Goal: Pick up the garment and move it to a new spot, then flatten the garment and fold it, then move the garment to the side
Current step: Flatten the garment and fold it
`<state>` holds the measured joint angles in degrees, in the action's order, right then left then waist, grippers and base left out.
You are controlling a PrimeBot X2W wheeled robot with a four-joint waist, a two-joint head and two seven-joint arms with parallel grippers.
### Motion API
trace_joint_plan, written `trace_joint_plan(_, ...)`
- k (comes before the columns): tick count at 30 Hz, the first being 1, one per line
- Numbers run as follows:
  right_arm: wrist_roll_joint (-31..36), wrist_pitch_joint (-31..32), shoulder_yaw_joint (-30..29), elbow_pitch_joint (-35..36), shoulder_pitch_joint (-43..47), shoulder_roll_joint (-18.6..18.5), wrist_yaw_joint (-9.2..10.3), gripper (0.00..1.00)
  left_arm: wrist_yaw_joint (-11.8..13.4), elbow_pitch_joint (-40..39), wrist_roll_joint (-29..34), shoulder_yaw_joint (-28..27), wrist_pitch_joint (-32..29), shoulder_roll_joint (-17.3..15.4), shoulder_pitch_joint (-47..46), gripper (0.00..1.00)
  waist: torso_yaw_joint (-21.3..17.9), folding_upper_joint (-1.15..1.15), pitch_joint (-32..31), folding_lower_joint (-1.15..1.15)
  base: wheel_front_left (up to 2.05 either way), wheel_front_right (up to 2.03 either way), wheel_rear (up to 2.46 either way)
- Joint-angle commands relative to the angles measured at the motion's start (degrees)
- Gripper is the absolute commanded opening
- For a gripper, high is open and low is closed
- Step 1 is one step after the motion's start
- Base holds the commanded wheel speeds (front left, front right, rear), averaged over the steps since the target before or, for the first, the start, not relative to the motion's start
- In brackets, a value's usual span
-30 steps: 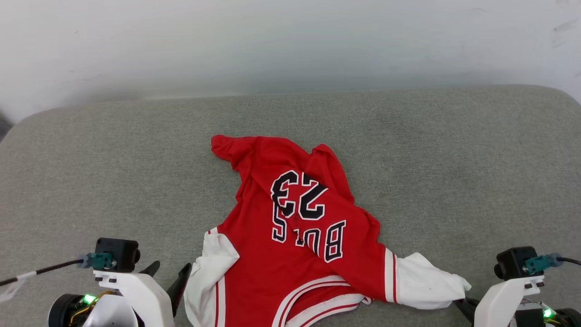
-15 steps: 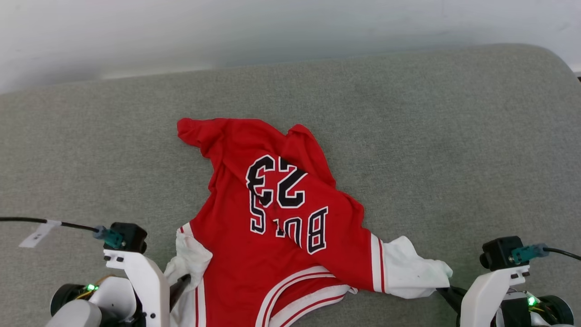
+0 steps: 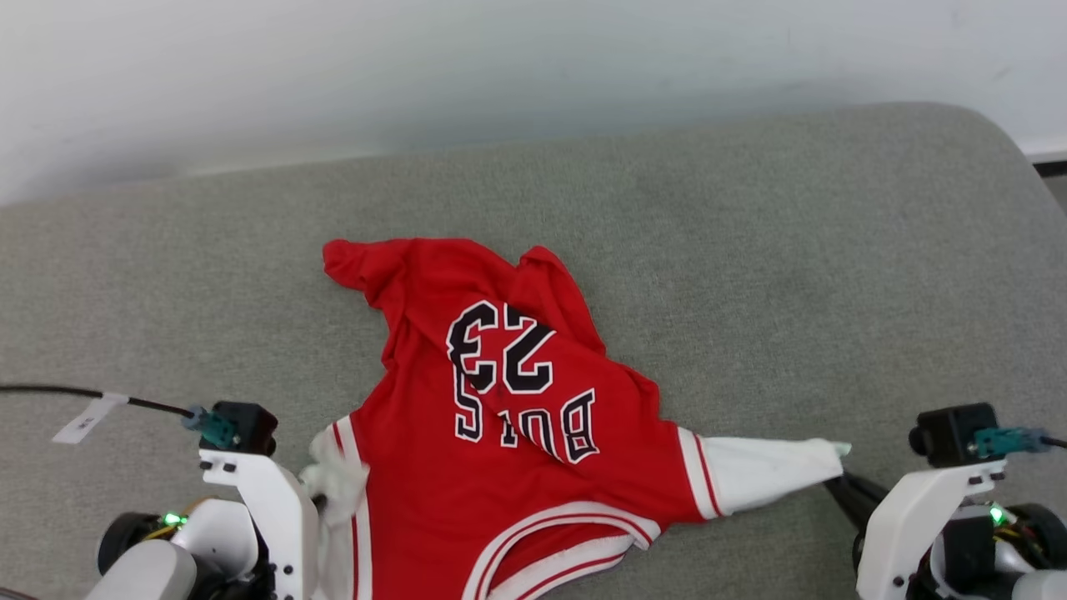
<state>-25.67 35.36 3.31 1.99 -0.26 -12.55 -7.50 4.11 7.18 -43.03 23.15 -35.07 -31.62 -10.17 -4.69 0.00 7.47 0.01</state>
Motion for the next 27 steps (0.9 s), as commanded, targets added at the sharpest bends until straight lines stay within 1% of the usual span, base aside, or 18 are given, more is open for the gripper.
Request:
trace_joint_plan(1, 0.22, -0.9, -0.33, 0.22, -1.25, -0.32, 0.02, 0.0, 0.41, -0.44, 1.03, -0.57, 0.96, -0.29, -0.59, 0.0, 0.38, 0.0, -1.33, -0.01, 0.0, 0.0, 0.0)
trace_joint_plan(7, 1.41, -5.97, -1.74, 0.27, -5.51, -0.28, 0.02, 0.0, 3.5, -3.57, 5.82, -2.72, 9.24, 0.04, -3.7, 0.0, 1.27, 0.0, -4.9, -0.01, 0.0, 0.0, 0.0)
trace_joint_plan(11, 1.9, -8.25, -2.99, -1.29, -10.75, -0.08, 0.02, 0.0, 4.11, -4.47, 7.48, -4.44, 13.89, 0.98, -8.3, 0.0, 1.57, 0.0, -5.82, -0.01, 0.0, 0.0, 0.0)
trace_joint_plan(12, 2.26, -9.37, -3.19, -2.48, -14.65, -0.42, 0.02, 0.0, 4.4, -3.8, 7.78, -5.25, 15.8, 1.9, -11.78, 0.0, 1.79, 0.0, -5.76, -0.01, 0.0, 0.0, 0.0)
trace_joint_plan(16, 1.81, -11.06, -2.83, -6.37, -23.94, -0.61, 0.02, 0.0, 3.26, -0.76, 7.19, -6.58, 19.12, 4.46, -20.12, 0.0, 1.78, 0.0, -4.13, -0.01, 0.0, 0.0, 0.0)
trace_joint_plan(19, 1.2, -12.85, -1.25, -10.56, -32.29, -0.04, 0.02, 0.0, 2.34, 2.5, 7.42, -7.66, 21.56, 5.42, -26.31, 0.0, 1.06, 0.0, -2.08, -0.01, 0.0, 0.0, 0.0)
trace_joint_plan(23, 1.0, -15.09, 0.46, -16.05, -42.63, 0.23, 0.02, 0.0, 0.92, 7.09, 8.62, -7.3, 23.96, 6.68, -35.29, 0.0, 1.11, 0.0, 1.48, -0.01, 0.0, 0.0, 0.0)
trace_joint_plan(27, 1.02, -17.58, 1.36, -20.6, -54.33, -0.39, 0.02, 0.0, -0.22, 11.96, 9.83, -7.18, 25.75, 7.76, -45.56, 0.0, 1.33, 0.0, 6.59, -0.01, 0.0, 0.0, 0.0)
